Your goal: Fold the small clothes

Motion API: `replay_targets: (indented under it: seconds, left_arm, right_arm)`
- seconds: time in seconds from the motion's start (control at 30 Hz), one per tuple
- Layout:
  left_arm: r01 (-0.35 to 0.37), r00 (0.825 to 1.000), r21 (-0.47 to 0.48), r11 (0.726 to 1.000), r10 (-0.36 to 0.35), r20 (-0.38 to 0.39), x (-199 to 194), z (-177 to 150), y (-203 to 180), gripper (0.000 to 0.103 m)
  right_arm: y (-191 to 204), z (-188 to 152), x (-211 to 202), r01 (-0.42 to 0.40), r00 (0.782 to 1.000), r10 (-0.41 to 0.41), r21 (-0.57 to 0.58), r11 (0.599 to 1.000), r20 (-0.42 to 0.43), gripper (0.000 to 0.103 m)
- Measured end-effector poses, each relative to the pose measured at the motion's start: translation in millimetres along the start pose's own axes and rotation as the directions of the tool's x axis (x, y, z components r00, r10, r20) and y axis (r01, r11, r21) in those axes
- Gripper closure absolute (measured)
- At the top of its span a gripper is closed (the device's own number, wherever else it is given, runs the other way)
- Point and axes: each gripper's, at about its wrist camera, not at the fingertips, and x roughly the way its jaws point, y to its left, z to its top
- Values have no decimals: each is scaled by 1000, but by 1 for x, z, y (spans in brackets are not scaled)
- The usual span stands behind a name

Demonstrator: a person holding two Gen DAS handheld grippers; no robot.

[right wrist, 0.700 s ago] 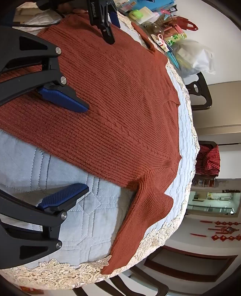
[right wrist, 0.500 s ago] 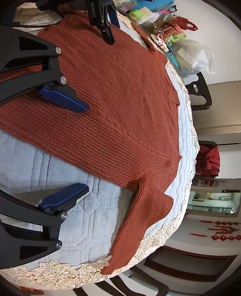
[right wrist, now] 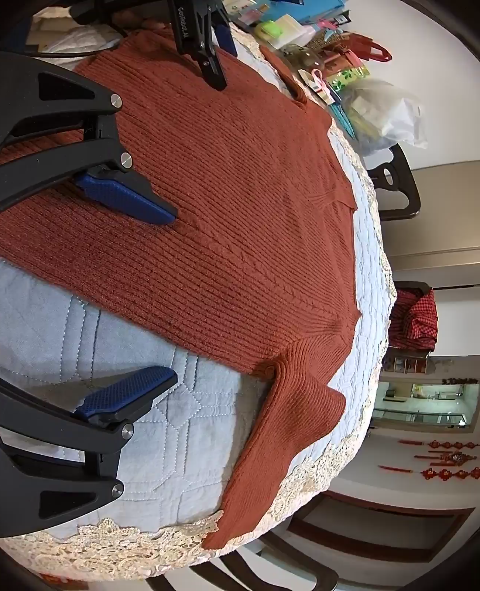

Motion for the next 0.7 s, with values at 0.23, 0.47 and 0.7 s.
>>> replay_targets:
  seconds: [0.23, 0.47, 0.7]
  left_arm:
    - [-1, 1000, 1, 1000, 1, 2, 0, 0, 0, 1]
    - [-2, 1000, 2, 1000, 2, 4, 0, -1, -1, 1]
    - [-2, 1000, 2, 1000, 2, 6, -1, -2, -1, 1]
  right_arm:
    - [0, 1, 0, -1, 1000, 1, 1, 1000, 1, 23]
    - [0, 0, 0, -3, 1000, 3, 3, 1000, 2, 23]
    - [0, 0, 0, -5, 1000, 5, 4, 1000, 3, 23]
